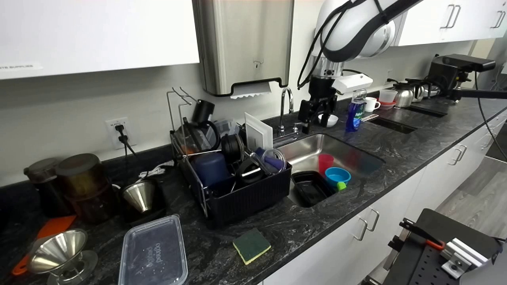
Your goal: Put the light blue pot in the sink
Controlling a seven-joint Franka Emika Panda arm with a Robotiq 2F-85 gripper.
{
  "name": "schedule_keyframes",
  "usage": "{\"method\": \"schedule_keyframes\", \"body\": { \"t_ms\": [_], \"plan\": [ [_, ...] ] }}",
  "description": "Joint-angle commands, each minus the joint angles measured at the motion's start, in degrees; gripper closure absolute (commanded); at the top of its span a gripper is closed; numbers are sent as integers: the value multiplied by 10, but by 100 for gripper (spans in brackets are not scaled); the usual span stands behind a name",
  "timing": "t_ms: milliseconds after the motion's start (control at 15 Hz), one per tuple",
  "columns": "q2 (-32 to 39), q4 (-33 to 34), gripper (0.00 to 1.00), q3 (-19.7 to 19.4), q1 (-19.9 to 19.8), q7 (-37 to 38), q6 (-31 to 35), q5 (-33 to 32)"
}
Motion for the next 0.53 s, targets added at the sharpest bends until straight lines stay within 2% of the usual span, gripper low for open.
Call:
{"method": "schedule_keyframes", "body": {
  "t_ms": [0,467],
  "plan": [
    [-11,-1,0,5,5,9,-9,-5],
    [-25,-8,0,8,8,16,-21,-10]
  ]
}}
